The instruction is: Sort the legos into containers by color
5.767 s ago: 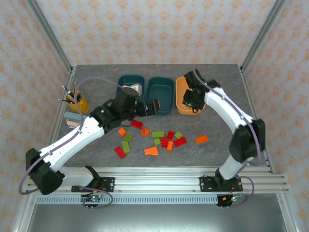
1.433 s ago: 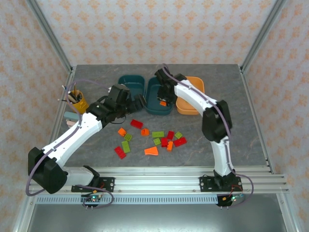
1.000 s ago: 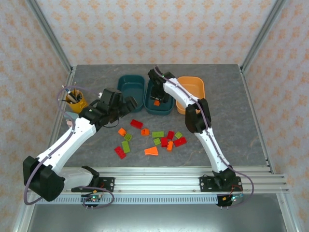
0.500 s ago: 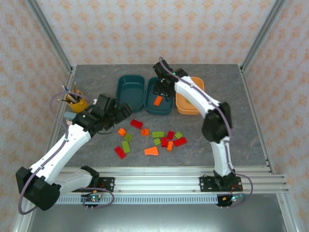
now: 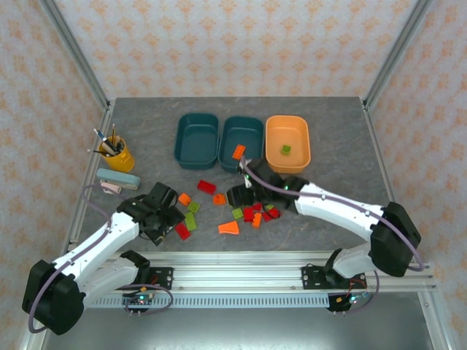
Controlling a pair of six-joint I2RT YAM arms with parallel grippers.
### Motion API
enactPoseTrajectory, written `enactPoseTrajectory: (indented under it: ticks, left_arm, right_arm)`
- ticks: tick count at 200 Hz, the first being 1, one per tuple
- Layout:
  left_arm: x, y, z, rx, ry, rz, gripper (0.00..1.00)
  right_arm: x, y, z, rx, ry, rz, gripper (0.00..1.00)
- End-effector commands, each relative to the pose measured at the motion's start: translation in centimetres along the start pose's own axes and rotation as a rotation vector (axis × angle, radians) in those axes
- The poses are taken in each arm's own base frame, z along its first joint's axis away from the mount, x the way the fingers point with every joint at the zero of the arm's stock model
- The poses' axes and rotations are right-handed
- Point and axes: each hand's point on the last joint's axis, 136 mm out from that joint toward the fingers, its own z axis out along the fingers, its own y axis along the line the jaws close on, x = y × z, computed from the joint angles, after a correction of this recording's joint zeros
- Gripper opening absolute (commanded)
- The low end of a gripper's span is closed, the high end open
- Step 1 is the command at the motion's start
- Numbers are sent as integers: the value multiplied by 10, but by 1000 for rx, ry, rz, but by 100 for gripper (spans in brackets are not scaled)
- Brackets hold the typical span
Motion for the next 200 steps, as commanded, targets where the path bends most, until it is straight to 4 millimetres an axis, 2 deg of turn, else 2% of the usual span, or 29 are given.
enactPoseTrajectory:
  ticks: [1, 25, 55, 90, 119, 152, 200]
  left_arm:
    - [-3, -12, 4, 56, -10, -102, 76]
    - [-3, -13, 12, 41, -6, -112, 76]
    - [-5, -12, 18, 16, -8, -119, 75]
    - [-4, -14, 27, 8, -1, -121, 72]
    - [-1, -5, 33, -71, 21, -109, 64]
    - [2, -1, 39, -78, 34, -110, 58]
    - [7, -1, 49, -97, 46, -96, 53]
  right_arm:
    - [-14, 32, -13, -150, -148, -58, 69]
    - [-1, 36, -12, -187, -164, -70, 74]
    - [5, 32, -10, -174, -142, -87, 74]
    - [6, 31, -8, -165, -129, -93, 74]
    - [7, 31, -7, -160, -123, -83, 73]
    - [7, 27, -6, -140, -124, -82, 73]
    - [5, 26, -4, -135, -129, -68, 73]
